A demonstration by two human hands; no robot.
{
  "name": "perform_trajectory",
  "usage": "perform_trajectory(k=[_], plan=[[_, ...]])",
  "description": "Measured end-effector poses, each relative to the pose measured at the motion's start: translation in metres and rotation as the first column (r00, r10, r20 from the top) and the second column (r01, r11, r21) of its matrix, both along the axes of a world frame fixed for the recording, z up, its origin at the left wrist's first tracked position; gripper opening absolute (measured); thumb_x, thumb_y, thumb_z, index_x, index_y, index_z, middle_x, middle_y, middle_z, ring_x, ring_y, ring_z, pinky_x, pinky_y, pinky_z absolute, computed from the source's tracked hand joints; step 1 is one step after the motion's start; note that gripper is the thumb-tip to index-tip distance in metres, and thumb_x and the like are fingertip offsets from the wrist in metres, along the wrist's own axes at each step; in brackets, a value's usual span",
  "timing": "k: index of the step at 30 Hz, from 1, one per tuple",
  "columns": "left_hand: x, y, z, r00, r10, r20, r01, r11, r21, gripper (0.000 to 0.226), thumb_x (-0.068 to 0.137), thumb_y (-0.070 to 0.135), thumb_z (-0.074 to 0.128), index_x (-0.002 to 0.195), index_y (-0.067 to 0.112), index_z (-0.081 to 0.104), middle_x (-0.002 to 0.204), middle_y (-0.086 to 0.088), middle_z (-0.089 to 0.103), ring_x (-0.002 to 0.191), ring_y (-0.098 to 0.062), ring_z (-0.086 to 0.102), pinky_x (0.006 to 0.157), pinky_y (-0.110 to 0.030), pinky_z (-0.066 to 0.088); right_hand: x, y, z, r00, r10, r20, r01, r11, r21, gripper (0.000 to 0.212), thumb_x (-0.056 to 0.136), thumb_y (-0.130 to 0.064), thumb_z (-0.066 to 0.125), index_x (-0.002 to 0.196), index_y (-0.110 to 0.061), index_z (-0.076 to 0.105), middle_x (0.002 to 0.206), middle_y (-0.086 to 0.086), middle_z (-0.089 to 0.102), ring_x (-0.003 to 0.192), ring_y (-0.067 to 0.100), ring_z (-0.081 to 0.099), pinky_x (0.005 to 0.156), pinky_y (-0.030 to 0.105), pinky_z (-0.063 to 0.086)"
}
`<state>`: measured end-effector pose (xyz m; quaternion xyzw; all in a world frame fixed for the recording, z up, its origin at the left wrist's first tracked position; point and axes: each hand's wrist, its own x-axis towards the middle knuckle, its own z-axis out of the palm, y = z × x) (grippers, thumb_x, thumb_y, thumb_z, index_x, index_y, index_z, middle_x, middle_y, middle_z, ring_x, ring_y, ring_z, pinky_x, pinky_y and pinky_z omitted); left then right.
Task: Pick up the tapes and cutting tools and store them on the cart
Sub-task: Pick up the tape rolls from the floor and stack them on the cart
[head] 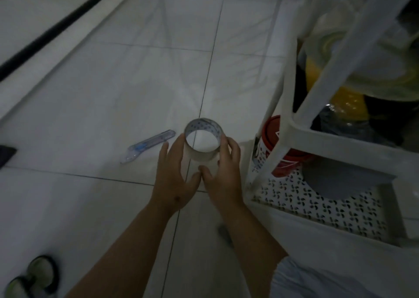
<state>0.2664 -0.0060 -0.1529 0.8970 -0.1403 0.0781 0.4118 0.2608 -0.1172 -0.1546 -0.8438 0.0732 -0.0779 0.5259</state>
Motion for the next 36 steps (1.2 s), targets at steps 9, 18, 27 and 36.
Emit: perform_trajectory(k=[9,18,27,36], plan=[[-0.096,0.024,0.070,0.998,0.009,0.067,-0.014,0.998,0.069,0.077,0.078,0.043,0.046,0.142,0.009,0.022,0.148,-0.007,0.029,0.141,-0.026,0.020,0.117,-0.046,0.019,-0.091,-0.001,0.083,0.966,0.172,0.194,-0.143,0.978,-0.154,0.070,0.087,-0.004,0.057,0.143,-0.015,0.017,0.152,0.006,0.016,0.128,-0.009,0.011,0.094,-0.011,0.009],[-0.182,-0.030,0.151,0.976,-0.103,0.194,0.095,0.994,0.049,0.081,0.076,0.042,0.047,0.144,0.023,0.007,0.151,0.009,0.013,0.142,-0.006,0.003,0.116,-0.020,0.006,-0.185,-0.055,0.168,0.905,0.085,0.417,0.017,0.971,-0.237,0.068,0.086,-0.007,0.056,0.140,-0.021,0.018,0.146,-0.003,0.014,0.133,-0.005,0.010,0.102,-0.005,0.010],[-0.212,-0.145,0.209,0.895,-0.401,0.198,0.404,0.914,0.025,0.081,0.081,0.043,0.042,0.142,0.021,-0.007,0.153,0.011,-0.004,0.141,0.003,-0.008,0.113,-0.007,-0.001,-0.245,-0.158,0.211,0.853,-0.126,0.506,0.260,0.944,-0.203,0.056,0.084,-0.002,0.052,0.137,-0.003,0.034,0.141,0.001,0.018,0.128,0.004,0.025,0.098,-0.005,0.020],[-0.192,-0.230,0.233,0.852,-0.518,0.074,0.471,0.821,0.324,0.084,0.091,0.030,0.047,0.143,0.009,-0.015,0.155,-0.005,-0.017,0.144,-0.016,-0.013,0.118,-0.029,-0.001,-0.235,-0.238,0.225,0.875,-0.227,0.428,0.378,0.872,-0.311,0.046,0.085,0.004,0.052,0.130,0.000,0.041,0.147,0.017,0.018,0.125,0.016,0.036,0.100,0.012,0.025]])
